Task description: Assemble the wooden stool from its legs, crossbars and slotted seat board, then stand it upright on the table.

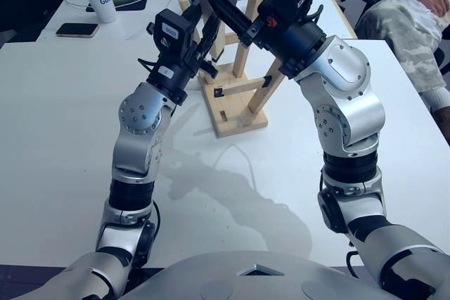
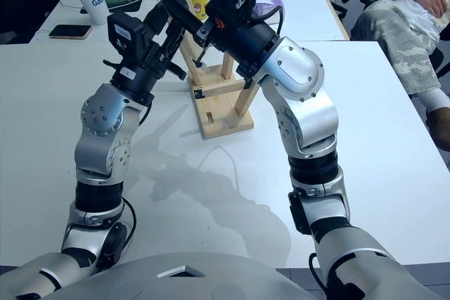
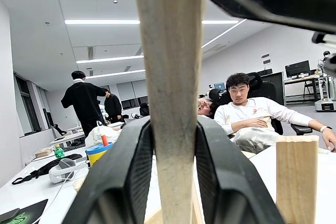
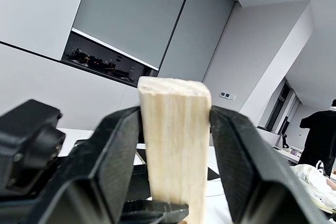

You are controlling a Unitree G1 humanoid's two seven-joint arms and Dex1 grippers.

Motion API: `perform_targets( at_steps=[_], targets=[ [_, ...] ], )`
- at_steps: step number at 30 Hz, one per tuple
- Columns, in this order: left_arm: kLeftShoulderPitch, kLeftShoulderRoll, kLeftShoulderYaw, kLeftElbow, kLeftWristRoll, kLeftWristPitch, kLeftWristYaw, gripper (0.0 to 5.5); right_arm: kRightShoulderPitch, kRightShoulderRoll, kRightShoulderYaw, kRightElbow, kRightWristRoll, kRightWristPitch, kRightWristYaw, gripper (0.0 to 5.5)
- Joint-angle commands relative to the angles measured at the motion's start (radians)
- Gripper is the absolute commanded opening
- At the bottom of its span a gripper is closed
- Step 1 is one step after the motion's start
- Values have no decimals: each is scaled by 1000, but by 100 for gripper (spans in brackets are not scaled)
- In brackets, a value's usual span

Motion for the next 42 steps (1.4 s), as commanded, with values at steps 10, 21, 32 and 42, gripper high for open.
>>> perform_targets(
  at_steps=[10, 21, 32, 42],
  targets=[
    [3, -3, -2, -1, -5, -12, -7, 206, -9, -2, -3, 2, 12, 13, 4, 210],
    [-14, -24, 24, -23, -25, -30, 10, 207, 11, -1, -3, 21, -3, 15, -2, 210],
    [-17, -26, 31, -31, -47, -31, 1, 129, 20, 11, -15, 23, 9, 25, -11, 210],
    [-14, -23, 32, -20, -46, -30, -6, 104, 18, 19, -23, 17, 20, 32, -14, 210]
  ],
)
